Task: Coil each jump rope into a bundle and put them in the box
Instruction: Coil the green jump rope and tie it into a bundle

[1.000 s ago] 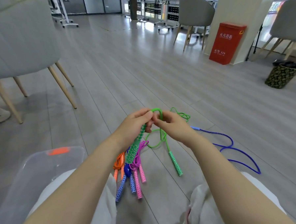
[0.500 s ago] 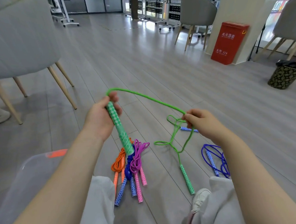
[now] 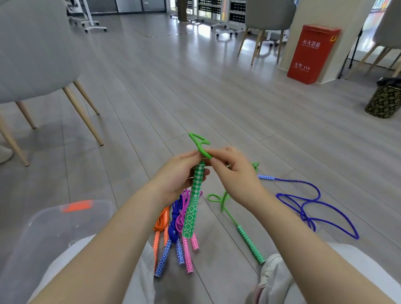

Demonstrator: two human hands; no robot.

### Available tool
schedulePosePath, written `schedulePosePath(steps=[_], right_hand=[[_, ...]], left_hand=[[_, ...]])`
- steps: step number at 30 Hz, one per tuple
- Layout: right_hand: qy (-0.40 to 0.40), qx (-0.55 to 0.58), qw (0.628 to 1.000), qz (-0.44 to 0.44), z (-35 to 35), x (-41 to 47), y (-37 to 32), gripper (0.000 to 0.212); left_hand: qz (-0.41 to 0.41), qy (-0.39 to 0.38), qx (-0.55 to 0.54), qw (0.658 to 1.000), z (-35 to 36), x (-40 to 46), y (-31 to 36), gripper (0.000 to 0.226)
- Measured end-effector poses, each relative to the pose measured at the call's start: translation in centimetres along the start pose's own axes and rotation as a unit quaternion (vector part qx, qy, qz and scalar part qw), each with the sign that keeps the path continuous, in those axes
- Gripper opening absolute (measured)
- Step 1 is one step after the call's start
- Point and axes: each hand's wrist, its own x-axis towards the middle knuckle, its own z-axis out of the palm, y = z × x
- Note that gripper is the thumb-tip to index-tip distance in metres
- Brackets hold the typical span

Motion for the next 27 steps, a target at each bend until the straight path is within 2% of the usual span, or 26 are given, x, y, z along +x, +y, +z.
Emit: schedulePosePath(steps=[2,6,10,13,17,23,27], right_hand=[[0.029,-0.022,0.999,-0.013,-0.2,0.0,0.1,0.029],[0.049,0.042,0.998,-0.002,-0.2,-0.1,0.0,0.011],[0.033,0.037,0.999,-0.023,-0.2,-0.4,0.2,0.01],[0.03,-0.003,0.999,-0.028,-0.2,-0.3,0.8,0.015],[-0.008,-0.089,0.996,-0.02,-0.6,-0.1,1.0,0.019],[-0.113,-0.111,0.986,0.05,-4.5,1.0,2.3,0.032],[-0.123,-0.149,0.975,0.11,-7.5,0.7,3.3,0.033]], left_hand=[[0.007,0.007,-0.024,1.0,0.0,0.2,0.0,0.025],[0.001,-0.017,-0.063,0.998,-0.2,0.2,0.0,0.028],[-0.016,-0.06,-0.101,0.993,-0.3,0.2,-0.4,0.031],[-0.01,-0.068,-0.08,0.994,0.0,0.1,-0.4,0.031],[0.026,-0.024,-0.073,0.997,-0.1,0.2,0.0,0.028],[0.035,-0.015,-0.214,0.976,-1.7,0.2,1.6,0.028],[0.059,0.082,-0.288,0.952,-4.7,0.5,2.9,0.029]])
